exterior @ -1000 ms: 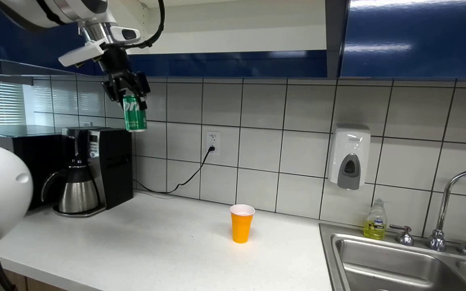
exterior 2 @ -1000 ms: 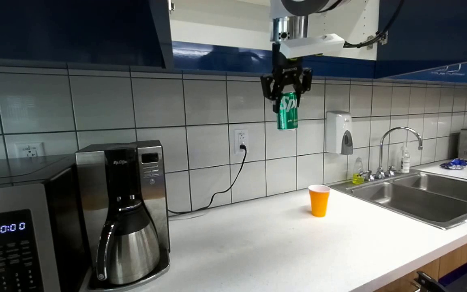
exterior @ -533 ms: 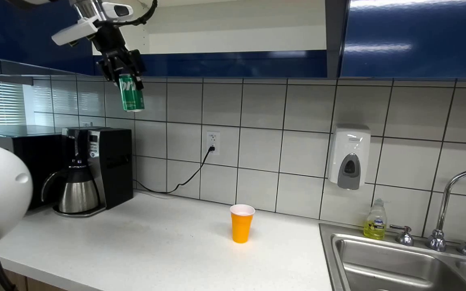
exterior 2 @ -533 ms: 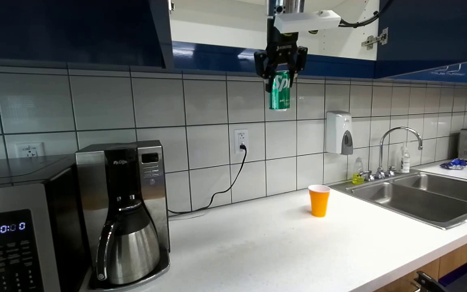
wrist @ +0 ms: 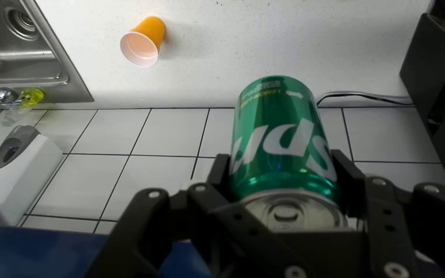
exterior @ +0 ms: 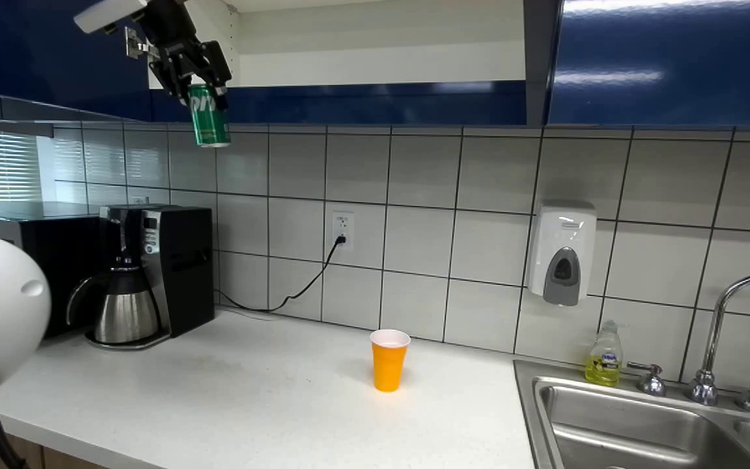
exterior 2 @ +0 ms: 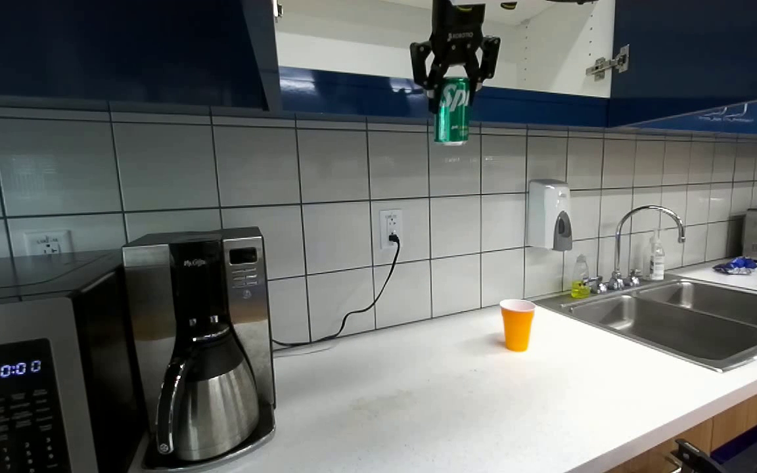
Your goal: Put the Sprite can in the cabinet above the sink.
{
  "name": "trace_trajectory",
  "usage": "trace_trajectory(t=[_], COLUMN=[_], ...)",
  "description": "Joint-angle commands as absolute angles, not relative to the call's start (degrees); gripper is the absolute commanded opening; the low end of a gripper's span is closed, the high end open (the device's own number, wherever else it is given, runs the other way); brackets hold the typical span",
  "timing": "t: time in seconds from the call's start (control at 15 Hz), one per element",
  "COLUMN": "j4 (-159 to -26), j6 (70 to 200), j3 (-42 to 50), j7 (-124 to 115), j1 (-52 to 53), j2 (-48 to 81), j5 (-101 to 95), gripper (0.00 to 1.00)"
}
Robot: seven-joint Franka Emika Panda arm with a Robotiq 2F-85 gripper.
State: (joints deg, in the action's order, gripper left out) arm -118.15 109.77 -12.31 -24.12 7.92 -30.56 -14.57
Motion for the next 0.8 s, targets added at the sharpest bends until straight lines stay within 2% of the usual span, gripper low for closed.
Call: trace_trajectory(t=[0.0,0.73], j4=[-112.4,-99.6], j6=[106.1,101.7], j3=[-14.1,-14.8], j7=[-24.0,-25.0], j1=[5.6,4.4], j2=[-29.1,-23.7], j5=[-13.9,-14.4], gripper=[0.4,0.4])
